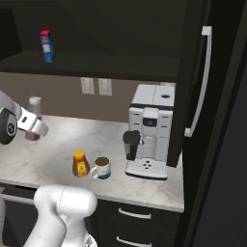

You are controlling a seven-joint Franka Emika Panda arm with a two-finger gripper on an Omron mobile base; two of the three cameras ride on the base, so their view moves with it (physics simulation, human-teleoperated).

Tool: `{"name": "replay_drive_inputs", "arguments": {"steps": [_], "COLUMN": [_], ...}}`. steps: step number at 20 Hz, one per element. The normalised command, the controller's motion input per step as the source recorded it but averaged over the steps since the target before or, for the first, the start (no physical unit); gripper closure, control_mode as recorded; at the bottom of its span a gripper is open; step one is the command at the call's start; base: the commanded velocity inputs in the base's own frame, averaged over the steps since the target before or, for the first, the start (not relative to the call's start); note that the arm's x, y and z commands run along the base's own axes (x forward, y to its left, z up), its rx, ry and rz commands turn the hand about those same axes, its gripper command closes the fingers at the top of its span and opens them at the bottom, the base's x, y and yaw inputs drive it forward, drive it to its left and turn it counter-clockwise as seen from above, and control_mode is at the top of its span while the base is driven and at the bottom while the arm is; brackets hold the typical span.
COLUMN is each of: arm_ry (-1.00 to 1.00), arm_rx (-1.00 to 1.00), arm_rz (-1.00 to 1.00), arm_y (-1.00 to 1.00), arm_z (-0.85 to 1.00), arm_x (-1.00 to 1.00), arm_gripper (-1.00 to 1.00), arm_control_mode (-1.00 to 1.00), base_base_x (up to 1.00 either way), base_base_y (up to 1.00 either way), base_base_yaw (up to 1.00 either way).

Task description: Pick the cinnamon and honey bottle from the cabinet and place them next to the mug.

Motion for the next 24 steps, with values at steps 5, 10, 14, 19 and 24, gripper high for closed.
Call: {"name": "replay_drive_inputs", "arguments": {"steps": [5,10,14,19,24], "arm_ry": [0.13,-0.01,-0.05,-0.05,0.0], "arm_rx": [0.0,-0.05,-0.1,-0.11,-0.08], "arm_rz": [0.0,-0.03,-0.06,-0.1,-0.15], "arm_y": [0.22,0.0,0.0,-0.03,0.0], "arm_z": [-0.54,-0.84,-0.71,-0.48,-0.17], "arm_x": [0.0,0.11,0.14,0.21,0.39], "arm_gripper": [1.0,1.0,1.0,1.0,1.0], "arm_control_mode": [-1.0,-1.0,-1.0,-1.0,-1.0], "base_base_x": [0.0,0.0,0.0,0.0,0.0], "base_base_y": [0.0,0.0,0.0,0.0,0.0], "base_base_yaw": [0.0,0.0,0.0,0.0,0.0]}}
